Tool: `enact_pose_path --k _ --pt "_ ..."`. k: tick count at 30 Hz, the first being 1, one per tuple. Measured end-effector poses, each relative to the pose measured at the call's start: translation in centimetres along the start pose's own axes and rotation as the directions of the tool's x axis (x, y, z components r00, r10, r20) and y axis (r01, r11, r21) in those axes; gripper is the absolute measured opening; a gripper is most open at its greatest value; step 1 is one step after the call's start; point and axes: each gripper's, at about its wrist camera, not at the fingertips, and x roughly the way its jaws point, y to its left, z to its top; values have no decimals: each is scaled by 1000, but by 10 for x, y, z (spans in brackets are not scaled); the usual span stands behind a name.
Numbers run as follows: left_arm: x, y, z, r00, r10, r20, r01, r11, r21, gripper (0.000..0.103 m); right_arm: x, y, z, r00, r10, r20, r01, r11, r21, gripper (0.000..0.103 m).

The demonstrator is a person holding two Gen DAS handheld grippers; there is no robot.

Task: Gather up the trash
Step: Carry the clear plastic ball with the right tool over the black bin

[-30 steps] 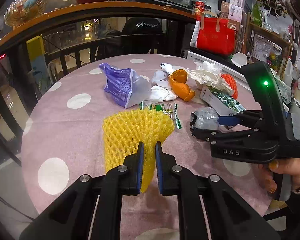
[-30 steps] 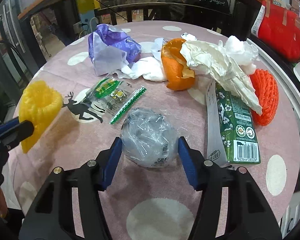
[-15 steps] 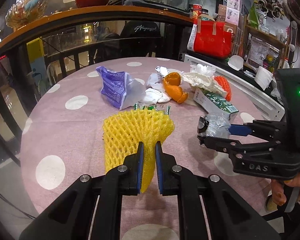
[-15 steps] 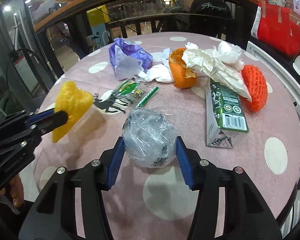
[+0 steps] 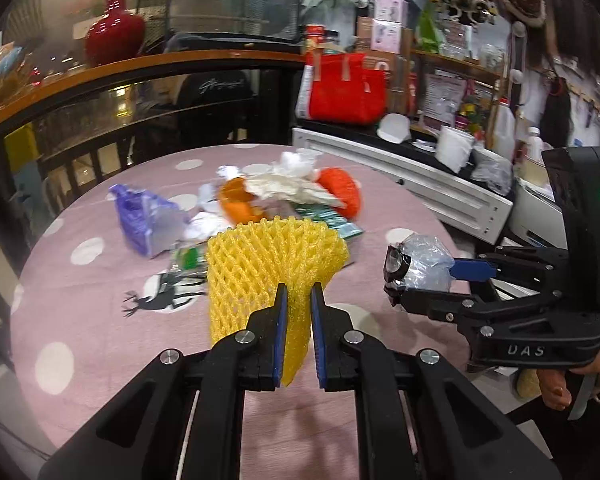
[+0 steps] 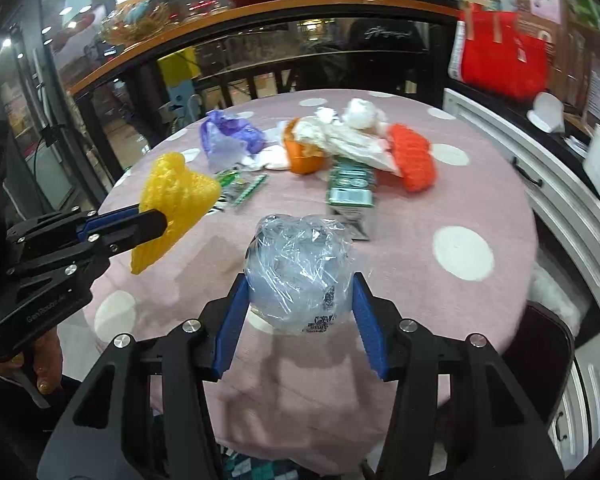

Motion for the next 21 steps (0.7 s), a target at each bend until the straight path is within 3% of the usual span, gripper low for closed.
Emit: enact_pose_path --k 5,10,15,21 --pt "9 -31 3 997 -71 -7 72 997 37 12 -21 -38 -15 996 -86 10 85 994 65 52" --pt "19 -63 9 990 -142 -12 142 986 83 12 -42 -87 -35 979 -203 1 201 967 156 52" --pt "32 -92 16 978 -206 -22 207 972 114 12 -47 -153 -66 944 -323 -66 327 895 304 52" --pt "51 -123 26 960 -276 -51 281 951 127 12 -25 -222 -107 928 -322 -190 373 803 464 52"
